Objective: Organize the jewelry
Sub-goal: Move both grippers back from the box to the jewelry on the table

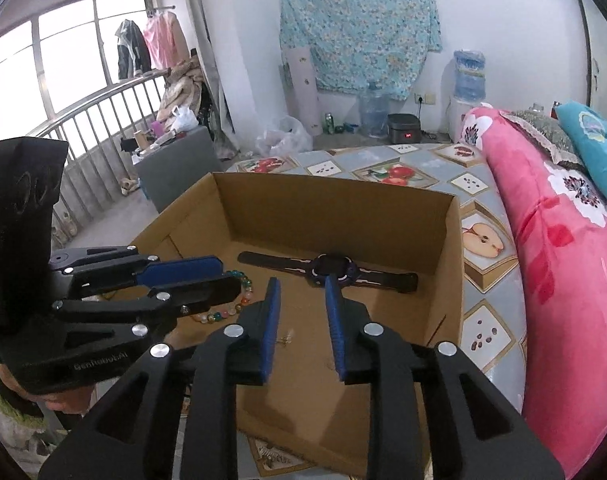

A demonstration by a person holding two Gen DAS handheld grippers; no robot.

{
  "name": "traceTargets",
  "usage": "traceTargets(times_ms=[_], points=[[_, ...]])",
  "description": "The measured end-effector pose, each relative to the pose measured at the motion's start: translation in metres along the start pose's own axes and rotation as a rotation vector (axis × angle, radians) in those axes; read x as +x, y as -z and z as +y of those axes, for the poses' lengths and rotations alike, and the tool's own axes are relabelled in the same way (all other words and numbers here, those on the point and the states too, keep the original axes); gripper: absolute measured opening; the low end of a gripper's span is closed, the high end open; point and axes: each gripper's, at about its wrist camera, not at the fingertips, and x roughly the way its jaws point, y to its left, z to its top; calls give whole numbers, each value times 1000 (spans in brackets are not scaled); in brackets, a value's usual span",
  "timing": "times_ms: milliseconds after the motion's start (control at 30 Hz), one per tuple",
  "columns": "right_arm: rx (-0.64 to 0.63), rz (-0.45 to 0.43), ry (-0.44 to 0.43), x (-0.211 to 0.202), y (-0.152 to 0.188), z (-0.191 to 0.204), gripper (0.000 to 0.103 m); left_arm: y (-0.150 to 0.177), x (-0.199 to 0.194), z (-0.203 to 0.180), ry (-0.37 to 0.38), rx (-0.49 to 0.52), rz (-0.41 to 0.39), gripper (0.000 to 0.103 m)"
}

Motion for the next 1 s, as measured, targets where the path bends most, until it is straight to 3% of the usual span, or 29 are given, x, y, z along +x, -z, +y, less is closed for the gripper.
traceTargets(times_ms=[200, 300, 400, 500, 667, 867, 1000], points=[[16, -51, 7, -30, 11, 3, 29, 9, -35, 0, 8, -15, -57, 35], [-12, -108, 28, -59, 20, 9, 43, 19, -61, -3, 29, -3, -95, 45], [-42, -167, 21, -95, 36, 16, 63, 34, -85, -10, 23, 38, -125, 54], [-51, -179, 37, -122, 56, 21, 78, 58, -106, -14, 19, 59, -137, 62], [-15, -65, 117, -120, 95, 25, 88, 96, -109, -14, 2, 43, -66, 74], [45, 179, 198, -67, 145, 26, 88, 145, -64, -17, -79, 43, 151, 75], [41, 279, 259, -40, 165, 26, 88, 162, -42, -17, -120, 41, 214, 75]])
